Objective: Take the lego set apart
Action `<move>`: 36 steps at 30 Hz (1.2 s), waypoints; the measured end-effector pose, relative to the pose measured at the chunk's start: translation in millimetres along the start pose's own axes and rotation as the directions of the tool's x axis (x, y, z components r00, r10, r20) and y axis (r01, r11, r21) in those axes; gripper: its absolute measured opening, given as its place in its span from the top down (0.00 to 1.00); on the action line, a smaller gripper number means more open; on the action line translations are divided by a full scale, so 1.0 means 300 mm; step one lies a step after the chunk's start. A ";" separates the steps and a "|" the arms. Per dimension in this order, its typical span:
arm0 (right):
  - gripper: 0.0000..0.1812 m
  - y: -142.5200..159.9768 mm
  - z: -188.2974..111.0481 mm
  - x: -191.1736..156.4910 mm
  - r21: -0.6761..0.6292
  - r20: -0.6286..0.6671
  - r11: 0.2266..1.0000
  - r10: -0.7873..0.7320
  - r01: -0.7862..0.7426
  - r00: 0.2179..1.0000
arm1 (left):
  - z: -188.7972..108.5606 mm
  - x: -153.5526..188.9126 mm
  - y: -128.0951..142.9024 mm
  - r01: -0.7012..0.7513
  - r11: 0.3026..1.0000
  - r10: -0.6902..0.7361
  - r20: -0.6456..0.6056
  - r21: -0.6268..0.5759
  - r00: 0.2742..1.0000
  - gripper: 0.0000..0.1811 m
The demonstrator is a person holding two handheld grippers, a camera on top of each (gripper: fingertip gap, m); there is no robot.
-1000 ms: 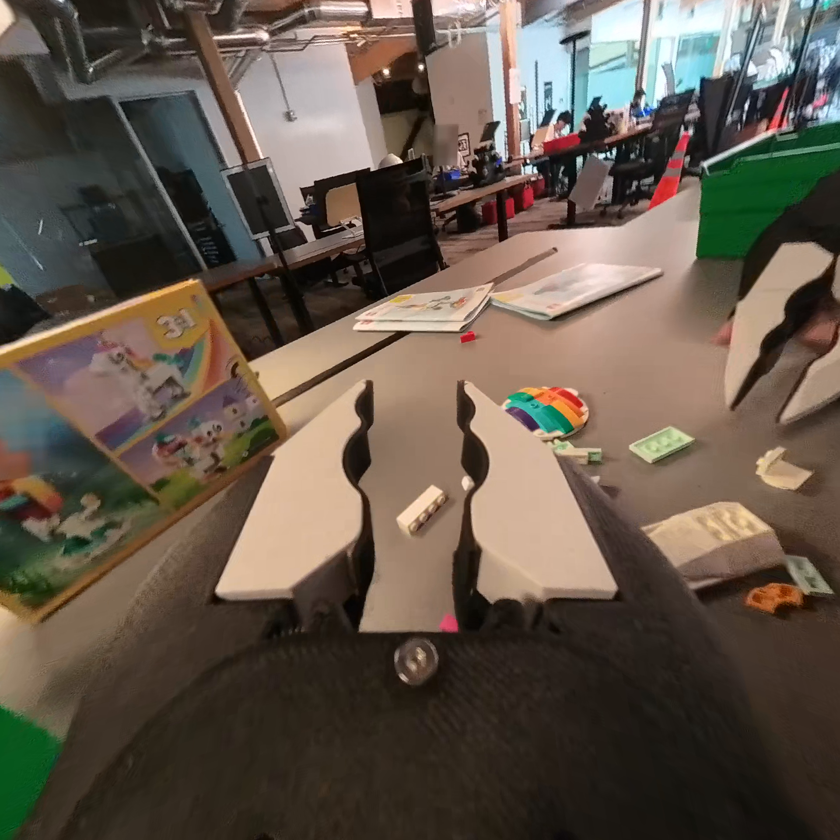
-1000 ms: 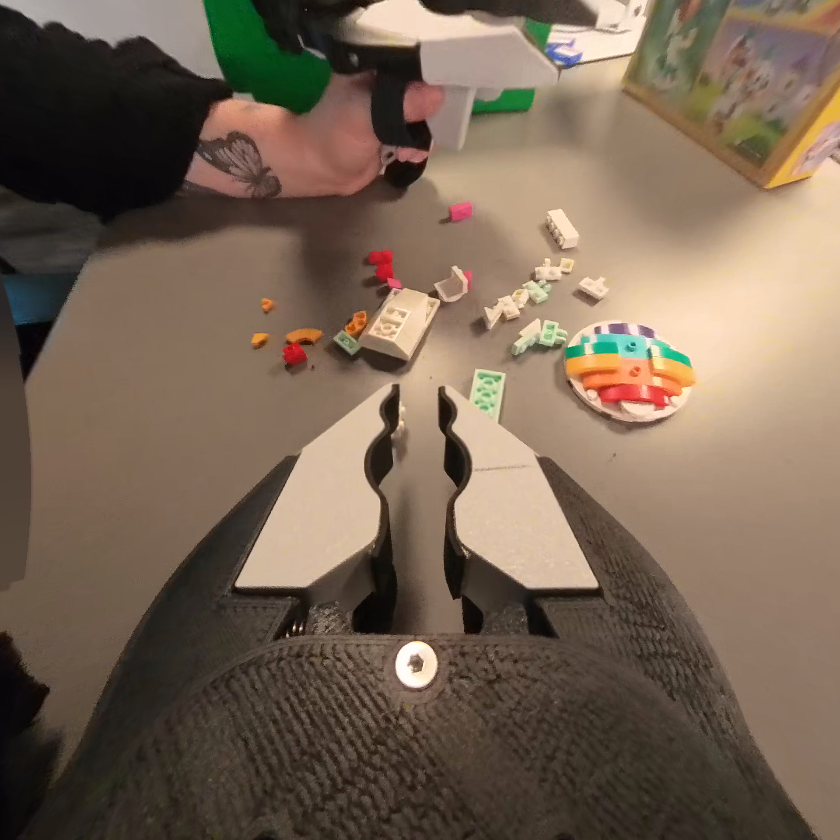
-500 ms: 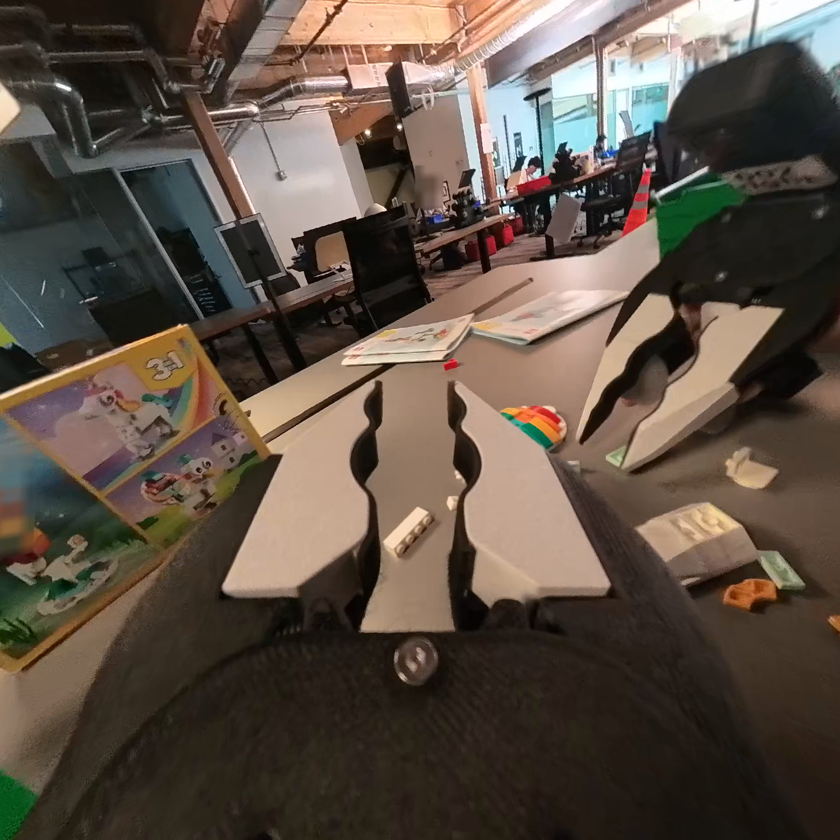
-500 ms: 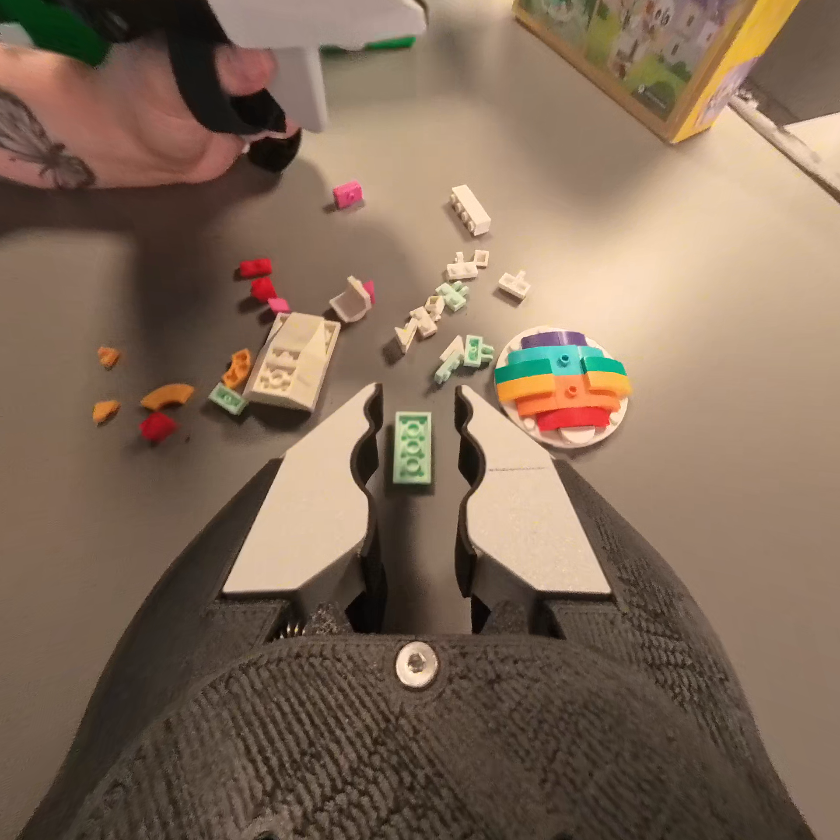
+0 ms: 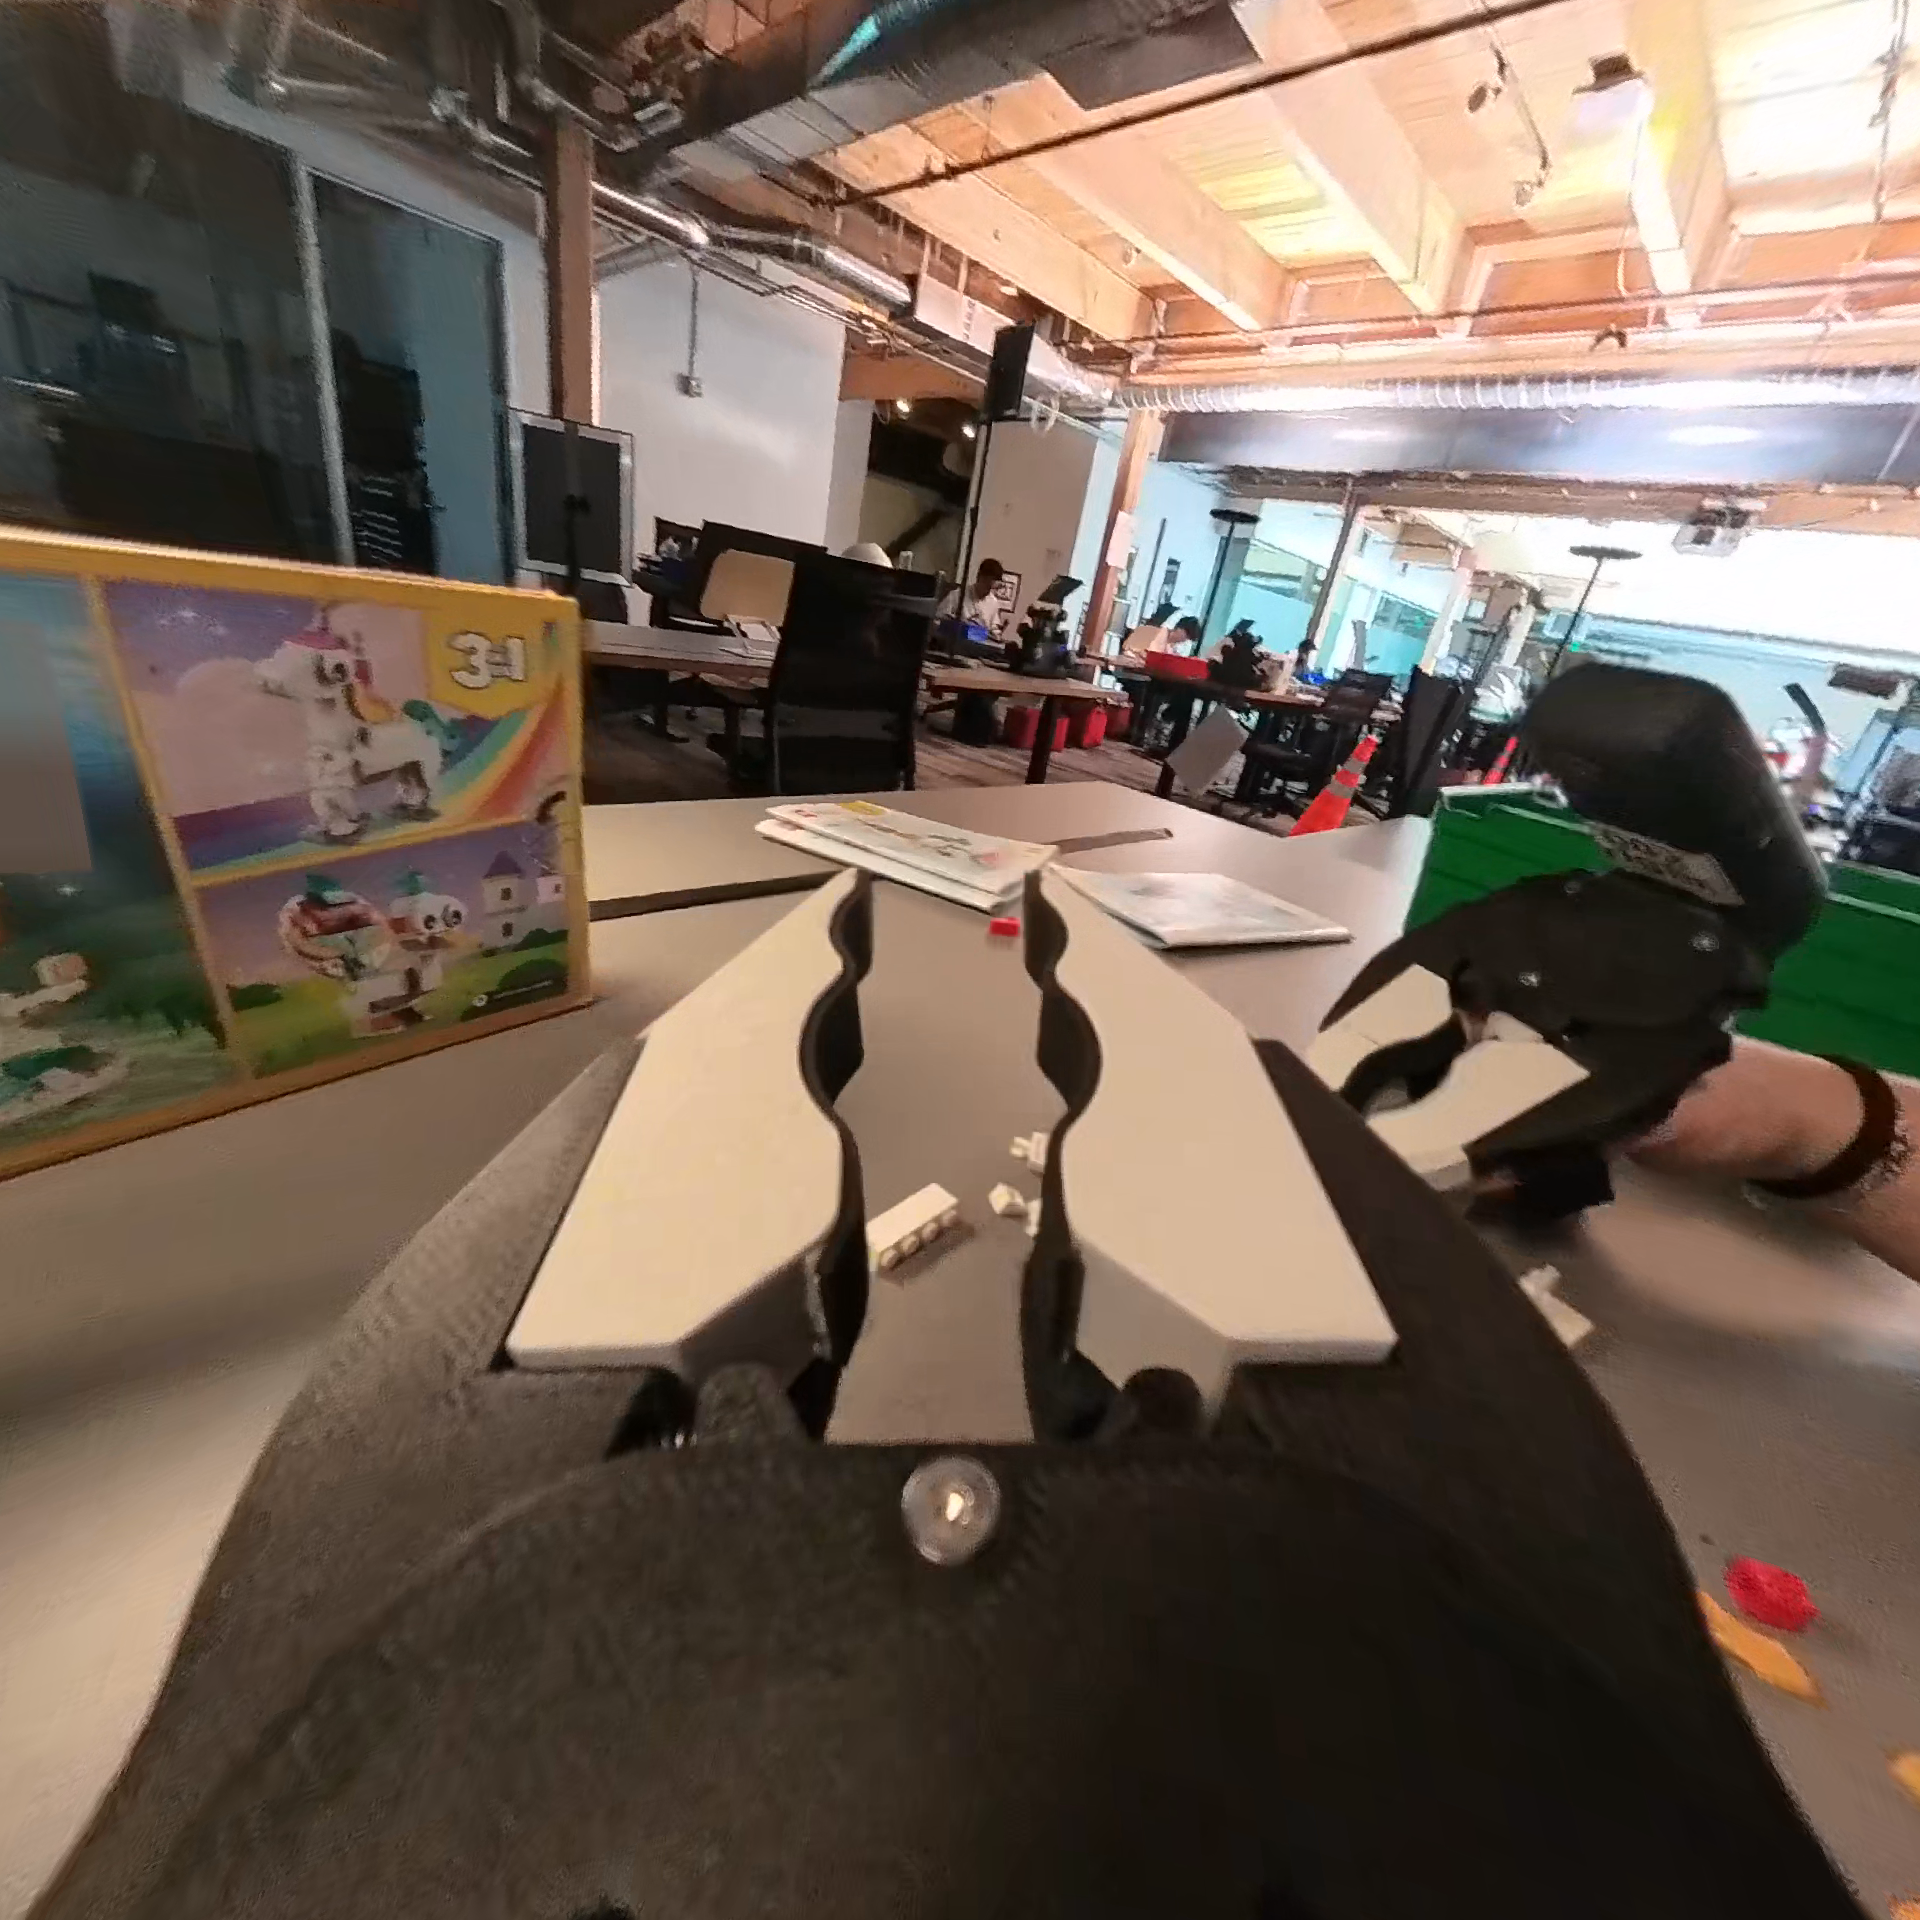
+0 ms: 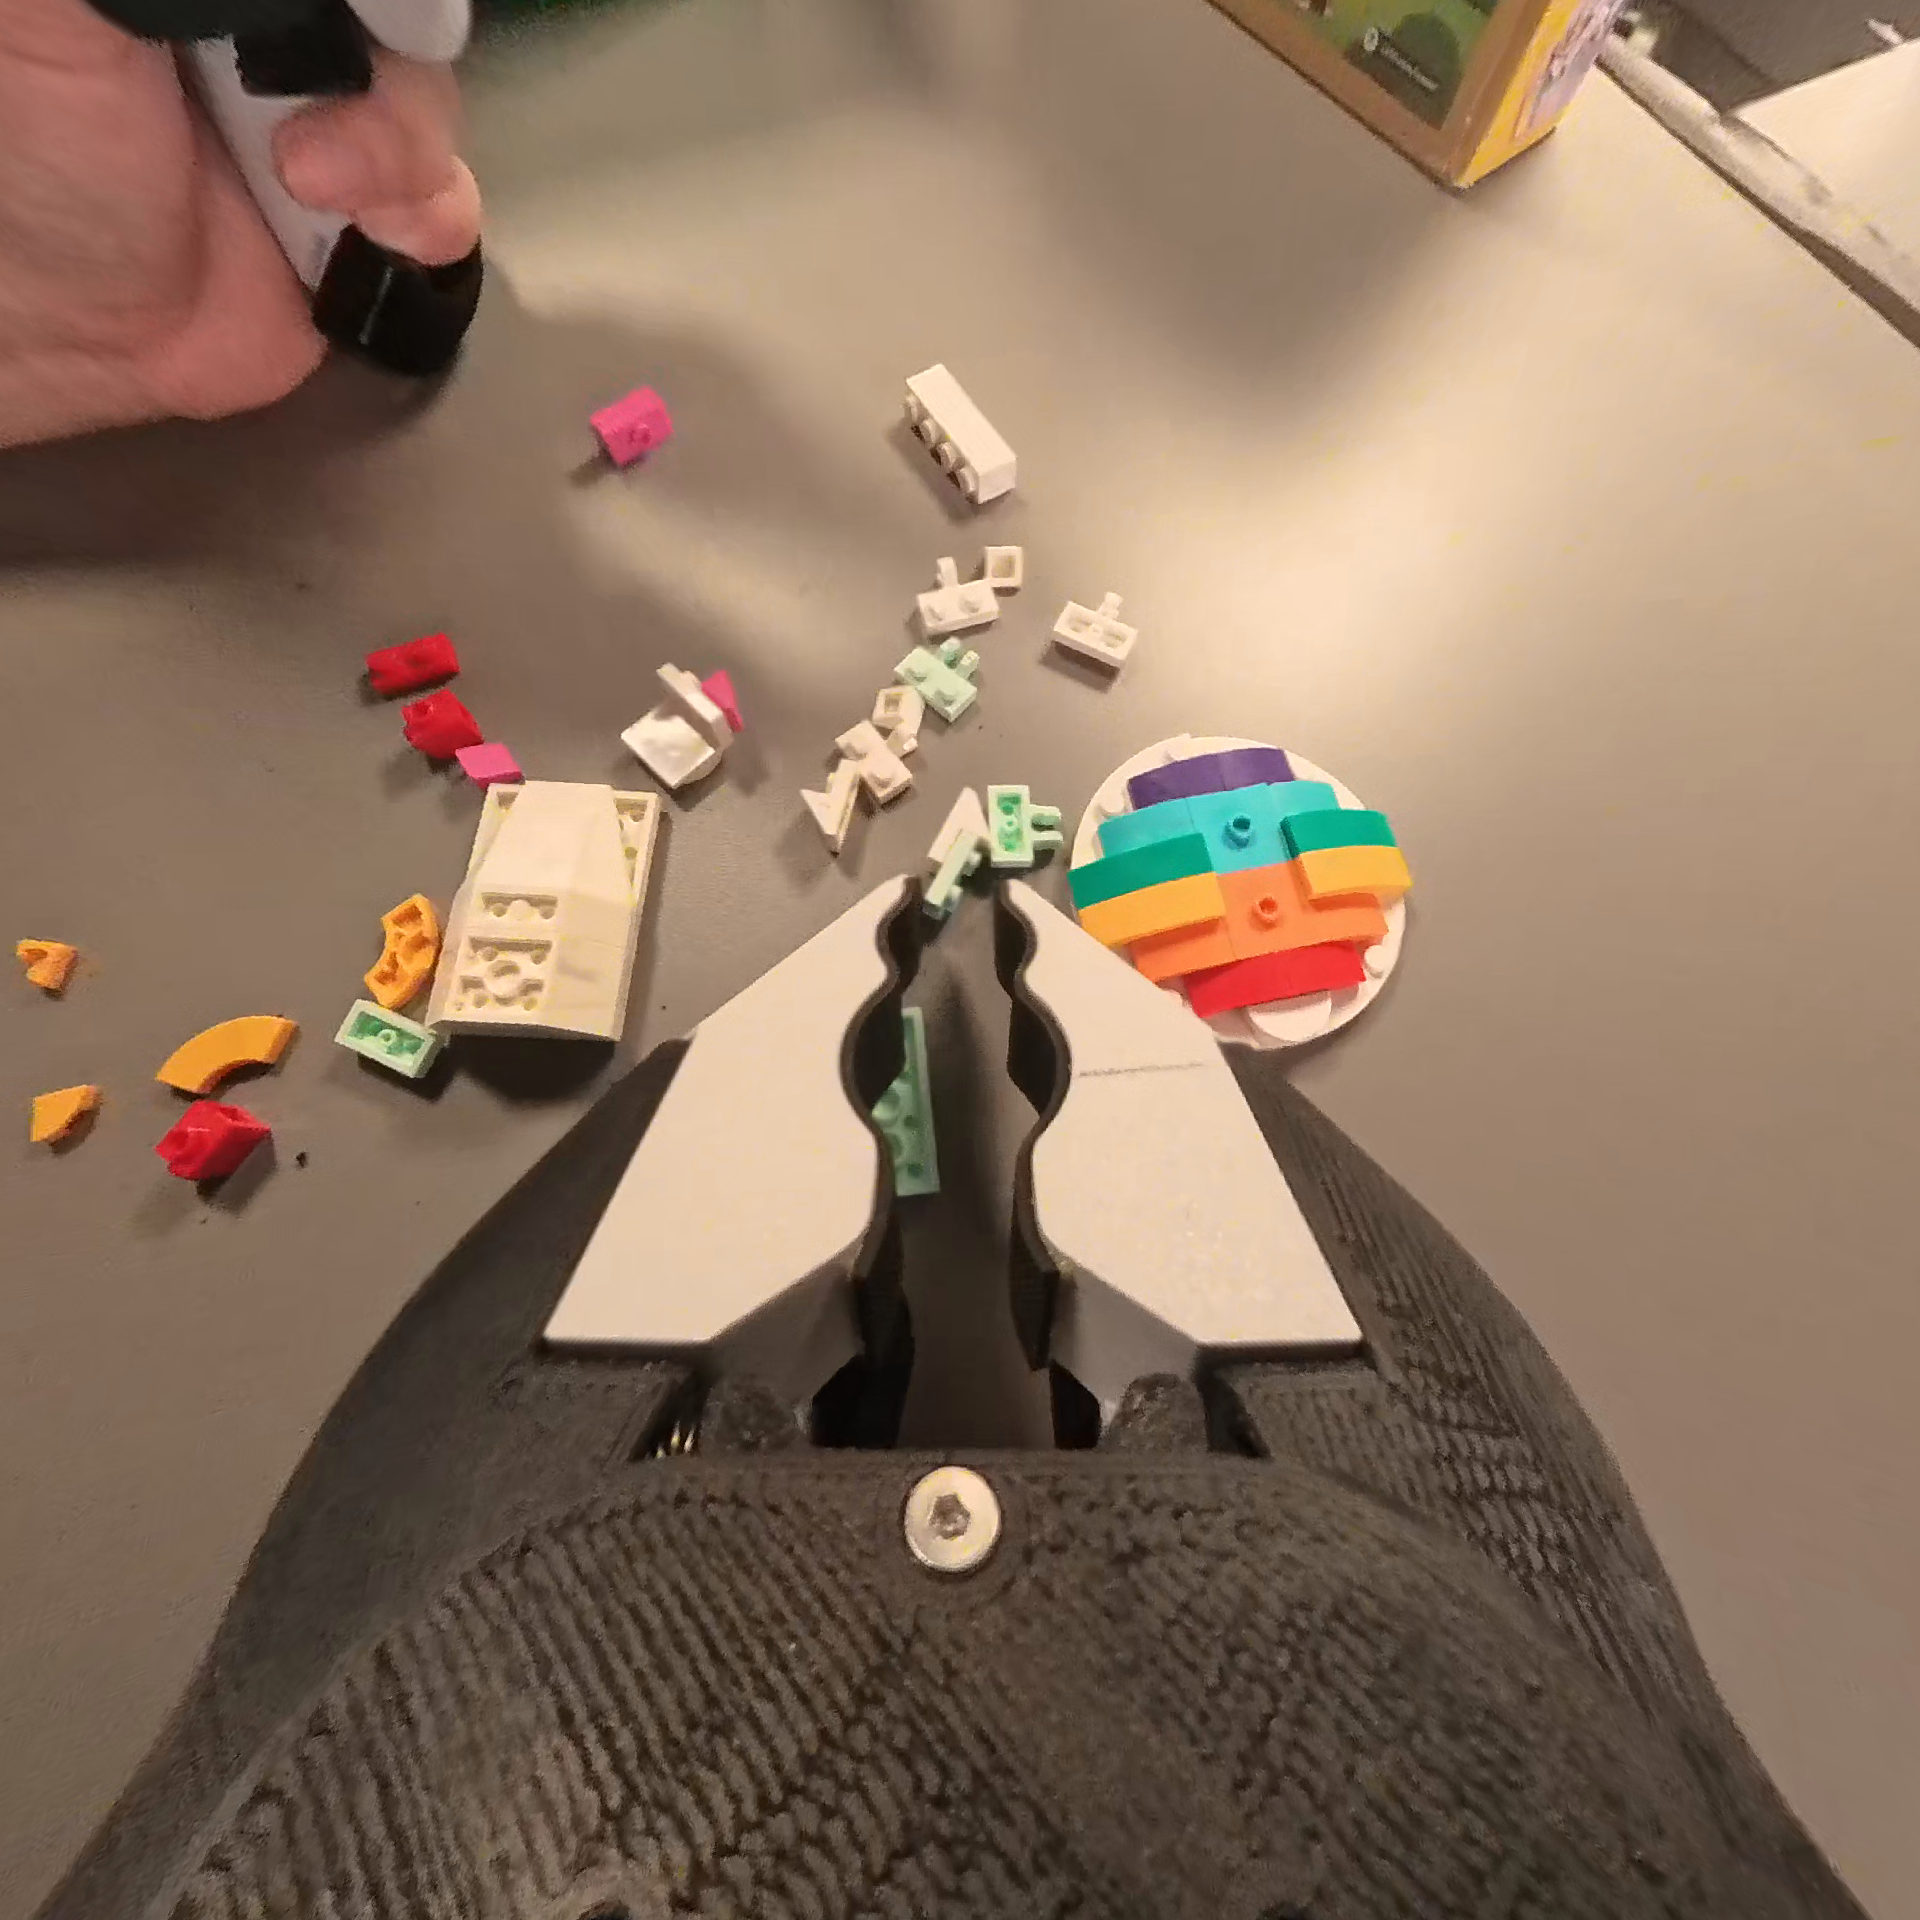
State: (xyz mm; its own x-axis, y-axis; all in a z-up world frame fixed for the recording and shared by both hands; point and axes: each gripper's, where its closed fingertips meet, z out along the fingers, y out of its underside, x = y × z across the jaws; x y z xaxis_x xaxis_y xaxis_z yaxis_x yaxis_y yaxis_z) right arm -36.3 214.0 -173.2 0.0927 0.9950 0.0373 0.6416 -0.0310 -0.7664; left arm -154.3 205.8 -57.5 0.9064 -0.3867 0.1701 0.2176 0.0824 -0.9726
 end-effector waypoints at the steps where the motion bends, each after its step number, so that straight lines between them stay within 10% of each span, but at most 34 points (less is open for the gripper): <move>1: 0.98 -0.003 0.002 -0.005 0.000 -0.007 1.000 -0.027 0.027 1.000 | 0.005 0.016 0.007 -0.016 1.000 0.016 -0.020 -0.016 1.000 0.85; 11: 0.99 -0.172 -0.071 -0.060 0.195 -0.420 0.747 -0.522 0.636 0.742 | 0.033 0.246 0.148 0.154 0.919 -0.298 -0.382 -0.364 0.875 0.82; 26: 0.98 -0.244 -0.146 -0.047 0.162 -0.636 0.655 -0.502 0.738 0.586 | -0.012 0.321 0.230 0.112 0.806 -0.438 -0.457 -0.582 0.774 0.96; 30: 0.99 -0.218 -0.298 0.148 0.287 -0.683 0.799 -0.216 0.528 0.698 | -0.034 0.264 0.257 0.044 0.799 -0.340 -0.390 -0.600 0.856 0.96; 36: 0.98 -0.012 -0.156 0.088 0.106 -0.273 0.963 -0.213 0.249 0.938 | -0.027 0.139 0.320 -0.021 0.751 -0.152 -0.204 -0.660 0.967 0.96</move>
State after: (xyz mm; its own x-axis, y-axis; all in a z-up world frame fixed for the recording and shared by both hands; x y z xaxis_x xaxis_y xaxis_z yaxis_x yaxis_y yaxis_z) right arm -0.5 235.9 -139.3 0.1582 0.9143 0.3729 0.5599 0.2280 -0.7966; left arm -98.6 190.2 -145.0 0.7698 -0.5735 0.2802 -0.0942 -0.5363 -0.8388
